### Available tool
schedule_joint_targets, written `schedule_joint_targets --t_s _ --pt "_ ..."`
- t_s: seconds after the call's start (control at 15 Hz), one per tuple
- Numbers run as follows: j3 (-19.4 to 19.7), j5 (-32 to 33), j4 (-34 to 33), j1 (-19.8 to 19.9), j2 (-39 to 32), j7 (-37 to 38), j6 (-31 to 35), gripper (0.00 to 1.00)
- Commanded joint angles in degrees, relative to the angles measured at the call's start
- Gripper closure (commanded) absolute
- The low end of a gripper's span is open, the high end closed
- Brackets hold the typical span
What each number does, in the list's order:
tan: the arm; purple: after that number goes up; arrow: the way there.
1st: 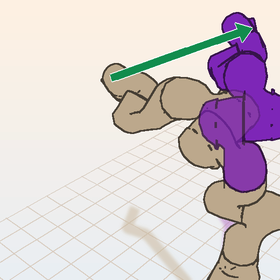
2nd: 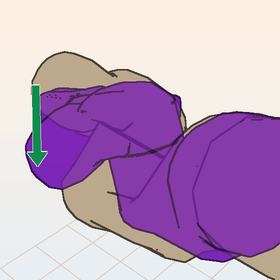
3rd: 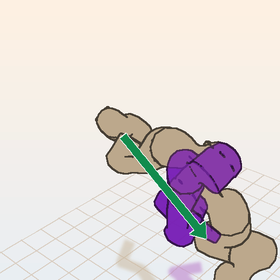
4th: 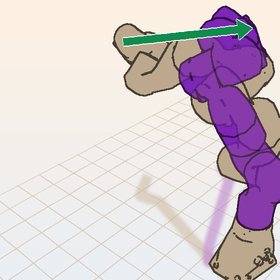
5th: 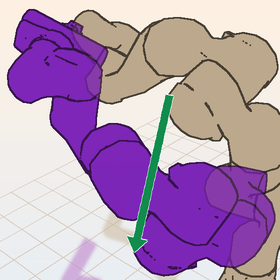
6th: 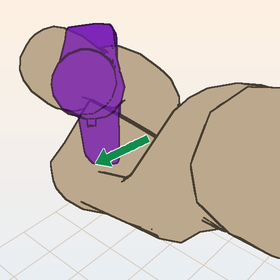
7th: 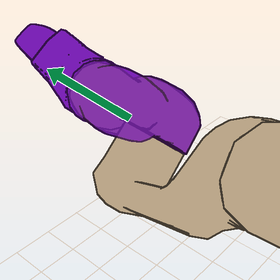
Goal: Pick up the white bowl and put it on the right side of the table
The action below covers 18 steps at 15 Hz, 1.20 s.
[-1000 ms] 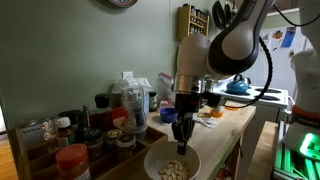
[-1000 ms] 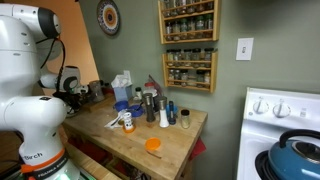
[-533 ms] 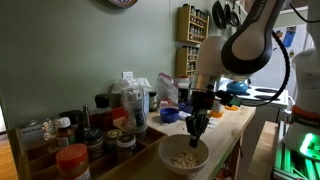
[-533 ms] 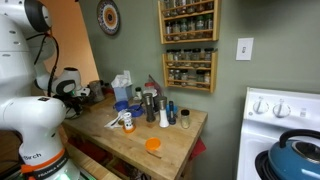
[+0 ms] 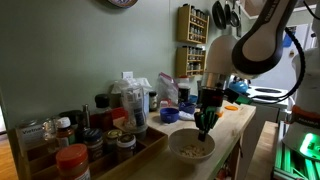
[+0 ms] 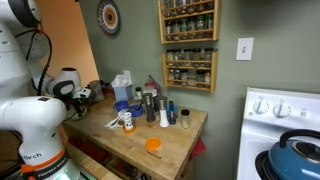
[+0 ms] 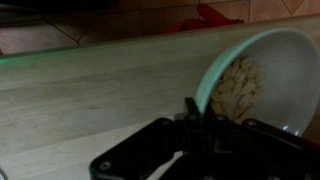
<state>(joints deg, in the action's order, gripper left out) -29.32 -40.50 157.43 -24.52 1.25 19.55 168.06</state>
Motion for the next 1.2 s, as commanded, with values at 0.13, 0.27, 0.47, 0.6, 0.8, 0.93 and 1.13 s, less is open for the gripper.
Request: schedule_joint_targets --t_s 0.13,0.27,0.47,0.6,0.8,0.93,1.13 --pt "0.96 -12.11 -0.06 0.63 1.59 -5.79 3.99 0.98" --pt "1.63 -13.95 -0.17 1.32 1.35 -8.24 2.6 0.98" --pt "2.38 -15.62 -0.17 2.35 0.47 -10.38 1.6 0.98" --pt "2.56 -17.37 0.0 2.8 0.09 -11.11 2.18 0.98" --pt "2.35 -20.52 0.45 2.81 -0.01 -11.18 4.09 0.98" --pt "2.36 -18.24 0.61 2.36 0.05 -10.1 2.68 0.93" --pt "2.62 -18.67 0.63 2.9 0.13 -10.52 2.63 0.98"
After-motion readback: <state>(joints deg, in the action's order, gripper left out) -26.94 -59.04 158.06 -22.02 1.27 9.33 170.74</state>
